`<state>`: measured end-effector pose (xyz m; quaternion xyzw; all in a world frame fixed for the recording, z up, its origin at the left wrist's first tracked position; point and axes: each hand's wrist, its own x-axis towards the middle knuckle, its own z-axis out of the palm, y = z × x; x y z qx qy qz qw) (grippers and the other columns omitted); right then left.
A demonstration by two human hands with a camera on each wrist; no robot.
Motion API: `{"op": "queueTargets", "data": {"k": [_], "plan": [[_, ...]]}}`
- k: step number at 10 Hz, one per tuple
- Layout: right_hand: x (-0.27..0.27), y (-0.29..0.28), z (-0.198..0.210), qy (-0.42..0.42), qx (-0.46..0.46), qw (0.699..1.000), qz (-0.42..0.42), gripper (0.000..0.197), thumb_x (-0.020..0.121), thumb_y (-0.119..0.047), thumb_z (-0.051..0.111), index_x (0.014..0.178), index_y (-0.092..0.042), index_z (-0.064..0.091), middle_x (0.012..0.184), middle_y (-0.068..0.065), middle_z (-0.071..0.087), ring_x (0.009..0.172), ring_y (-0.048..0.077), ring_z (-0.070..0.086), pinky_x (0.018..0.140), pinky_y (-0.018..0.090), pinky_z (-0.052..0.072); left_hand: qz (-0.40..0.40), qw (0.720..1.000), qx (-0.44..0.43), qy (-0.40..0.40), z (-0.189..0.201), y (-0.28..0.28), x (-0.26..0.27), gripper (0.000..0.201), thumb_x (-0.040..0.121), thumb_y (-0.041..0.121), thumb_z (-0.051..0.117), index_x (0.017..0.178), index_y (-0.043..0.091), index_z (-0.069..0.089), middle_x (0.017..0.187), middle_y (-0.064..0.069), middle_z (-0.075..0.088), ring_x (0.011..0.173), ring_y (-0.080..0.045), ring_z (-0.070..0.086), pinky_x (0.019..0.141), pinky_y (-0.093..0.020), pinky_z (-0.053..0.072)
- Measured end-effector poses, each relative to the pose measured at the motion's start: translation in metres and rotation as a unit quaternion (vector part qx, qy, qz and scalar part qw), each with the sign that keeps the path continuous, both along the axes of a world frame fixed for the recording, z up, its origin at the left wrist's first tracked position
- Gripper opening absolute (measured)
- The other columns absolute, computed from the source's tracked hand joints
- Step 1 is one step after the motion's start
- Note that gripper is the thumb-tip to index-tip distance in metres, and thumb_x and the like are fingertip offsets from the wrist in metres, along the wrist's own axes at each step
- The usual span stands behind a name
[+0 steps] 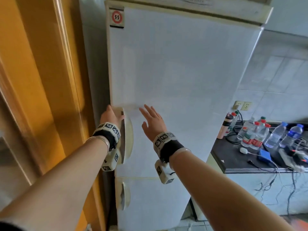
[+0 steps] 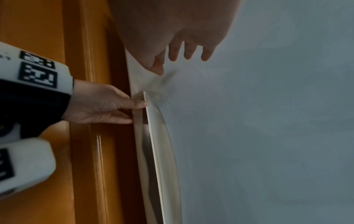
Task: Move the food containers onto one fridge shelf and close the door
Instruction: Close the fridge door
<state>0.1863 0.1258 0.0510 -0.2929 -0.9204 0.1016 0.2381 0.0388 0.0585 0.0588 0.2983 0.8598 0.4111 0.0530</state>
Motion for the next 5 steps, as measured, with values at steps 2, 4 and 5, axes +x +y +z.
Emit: {"op": "queueTargets", "data": {"k": [2,4,5], "plan": [[-0.009,0.011,-0.005,-0.005,-0.009,1.0,-0.009,0.058,0.093,-0.011,0.04,0.148,-0.026,0.026,0.16,-0.004,0.015,0.149,0.017,0.007,0.123,0.038,0.014,0.004,1.0,-0.007,-0.014,0.001,0.019,-0.012,0.061,0.082,0.023,0.07,0.13,0.0,0.041,0.135,-0.021,0.053,0.128,-0.037,0.049,0.104,-0.044,0.041],[-0.002,0.007,-0.011,-0.035,-0.02,0.999,-0.015,0.057,0.094,-0.012,0.041,0.148,-0.025,0.026,0.16,-0.004,0.015,0.149,0.017,0.008,0.123,0.036,0.013,-0.005,0.999,-0.026,-0.021,0.002,0.011,-0.006,0.074,0.085,0.024,0.066,0.144,0.005,0.027,0.141,-0.02,0.048,0.13,-0.037,0.047,0.106,-0.045,0.04],[0.006,0.005,-0.018,-0.05,-0.025,0.998,-0.02,0.056,0.095,-0.013,0.041,0.148,-0.025,0.026,0.16,-0.004,0.015,0.149,0.018,0.008,0.122,0.036,0.013,-0.013,0.998,-0.068,-0.003,-0.006,0.0,0.0,0.089,0.086,0.027,0.065,0.151,0.009,0.008,0.145,-0.018,0.044,0.133,-0.035,0.045,0.106,-0.043,0.04]]}}
